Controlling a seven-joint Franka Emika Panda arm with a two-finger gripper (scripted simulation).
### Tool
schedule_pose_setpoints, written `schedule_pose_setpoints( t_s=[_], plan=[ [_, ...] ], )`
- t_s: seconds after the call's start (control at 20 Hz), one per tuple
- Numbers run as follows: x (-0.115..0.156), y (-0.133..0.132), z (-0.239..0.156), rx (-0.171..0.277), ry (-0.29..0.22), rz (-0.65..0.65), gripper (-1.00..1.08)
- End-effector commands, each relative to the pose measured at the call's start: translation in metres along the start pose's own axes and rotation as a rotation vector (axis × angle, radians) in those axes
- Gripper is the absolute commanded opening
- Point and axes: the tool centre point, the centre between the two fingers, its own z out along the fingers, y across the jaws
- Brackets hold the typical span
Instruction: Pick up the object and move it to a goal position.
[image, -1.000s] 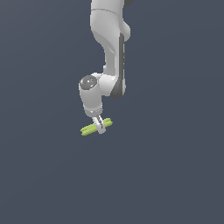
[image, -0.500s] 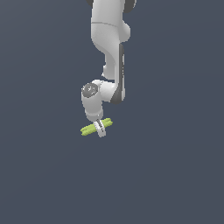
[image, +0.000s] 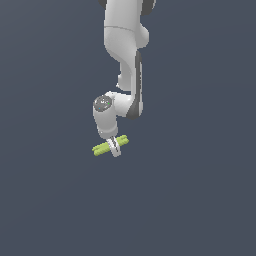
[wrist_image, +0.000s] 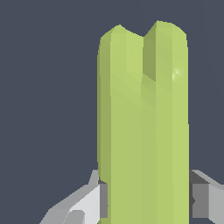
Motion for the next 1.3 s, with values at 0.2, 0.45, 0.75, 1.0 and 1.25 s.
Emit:
schedule_pose_setpoints(
  t_s=[0.2, 0.45, 0.75, 1.0, 1.25],
  plan=[
    [0.001, -0.001, 0.0, 0.0, 0.0, 0.0, -1.0],
    [0.011, -0.007, -0.004, 0.0, 0.0, -0.001, -1.0],
    [0.033, -0.021, -0.011, -0.001, 0.0, -0.001, -1.0],
    [0.058, -0.037, -0.019, -0.001, 0.001, -0.001, -1.0],
    [0.085, -0.054, -0.027, -0.001, 0.001, -0.002, -1.0]
  ],
)
